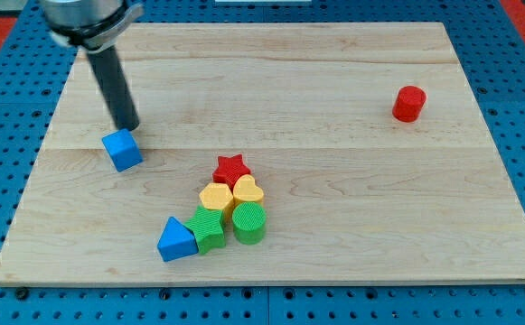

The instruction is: Move the blue cube to the group of blocks

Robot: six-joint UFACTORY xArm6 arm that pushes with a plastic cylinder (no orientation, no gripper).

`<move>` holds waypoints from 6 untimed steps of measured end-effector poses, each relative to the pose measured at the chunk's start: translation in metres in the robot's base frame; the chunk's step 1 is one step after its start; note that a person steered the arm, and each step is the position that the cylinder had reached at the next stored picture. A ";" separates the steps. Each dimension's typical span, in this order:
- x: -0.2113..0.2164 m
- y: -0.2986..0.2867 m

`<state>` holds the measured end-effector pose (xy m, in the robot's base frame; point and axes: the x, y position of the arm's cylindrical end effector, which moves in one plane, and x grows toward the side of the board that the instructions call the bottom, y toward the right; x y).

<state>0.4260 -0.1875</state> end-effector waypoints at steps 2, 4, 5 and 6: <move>0.058 0.022; 0.094 0.002; 0.099 0.087; 0.097 0.022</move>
